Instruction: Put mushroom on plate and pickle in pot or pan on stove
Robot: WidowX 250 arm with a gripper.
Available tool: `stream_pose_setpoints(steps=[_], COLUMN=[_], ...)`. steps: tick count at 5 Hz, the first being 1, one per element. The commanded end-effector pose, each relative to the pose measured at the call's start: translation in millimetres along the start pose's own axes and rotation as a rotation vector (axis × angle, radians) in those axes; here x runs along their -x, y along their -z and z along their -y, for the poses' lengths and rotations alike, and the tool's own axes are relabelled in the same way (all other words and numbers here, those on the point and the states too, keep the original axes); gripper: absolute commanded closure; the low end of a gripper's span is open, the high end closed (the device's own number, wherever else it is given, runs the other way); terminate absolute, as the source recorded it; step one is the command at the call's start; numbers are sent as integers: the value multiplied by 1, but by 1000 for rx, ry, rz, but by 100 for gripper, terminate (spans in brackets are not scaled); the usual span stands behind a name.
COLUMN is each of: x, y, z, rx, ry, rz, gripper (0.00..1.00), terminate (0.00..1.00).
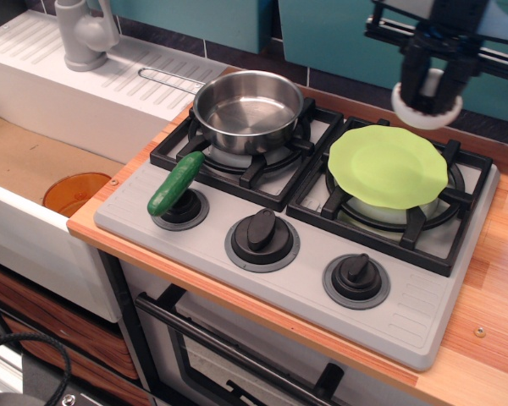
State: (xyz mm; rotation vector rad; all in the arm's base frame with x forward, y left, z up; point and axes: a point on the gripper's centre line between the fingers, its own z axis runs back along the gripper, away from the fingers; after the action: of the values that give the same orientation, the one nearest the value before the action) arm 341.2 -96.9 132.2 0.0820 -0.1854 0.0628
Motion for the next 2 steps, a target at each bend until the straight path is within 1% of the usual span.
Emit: stream_pose_setpoints(steps=[1,2], x=[-33,-34], y=[6,12], z=[-12,-17], rx=[30,31], ry=[32,40], rz=[68,73], gripper=[100,100], terminate=[0,0])
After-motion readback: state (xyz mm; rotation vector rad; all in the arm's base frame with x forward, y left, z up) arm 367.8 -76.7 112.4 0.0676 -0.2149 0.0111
